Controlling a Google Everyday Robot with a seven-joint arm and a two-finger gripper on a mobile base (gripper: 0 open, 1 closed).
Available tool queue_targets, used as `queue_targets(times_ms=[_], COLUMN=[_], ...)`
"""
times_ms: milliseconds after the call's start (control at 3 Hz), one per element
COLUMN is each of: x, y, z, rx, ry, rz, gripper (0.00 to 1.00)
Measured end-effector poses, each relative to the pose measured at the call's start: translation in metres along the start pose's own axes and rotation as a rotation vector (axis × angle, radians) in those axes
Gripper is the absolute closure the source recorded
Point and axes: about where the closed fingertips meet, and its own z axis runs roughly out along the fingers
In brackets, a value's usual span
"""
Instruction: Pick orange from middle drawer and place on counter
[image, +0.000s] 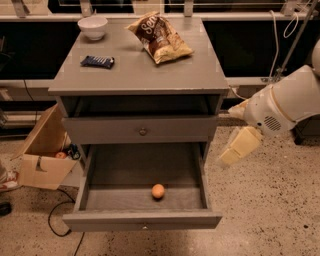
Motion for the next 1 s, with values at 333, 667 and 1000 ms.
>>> queue_targets(times_ms=[333,667,1000], x=[0.0,0.007,0.033], y=[0.0,-0.008,-0.025], z=[0.0,0.023,0.101], rx=[0.0,0.01,0.005], ry=[0.0,-0.018,-0.043], rz=[0.0,0.008,0.014], gripper=[0.0,0.0,0.0])
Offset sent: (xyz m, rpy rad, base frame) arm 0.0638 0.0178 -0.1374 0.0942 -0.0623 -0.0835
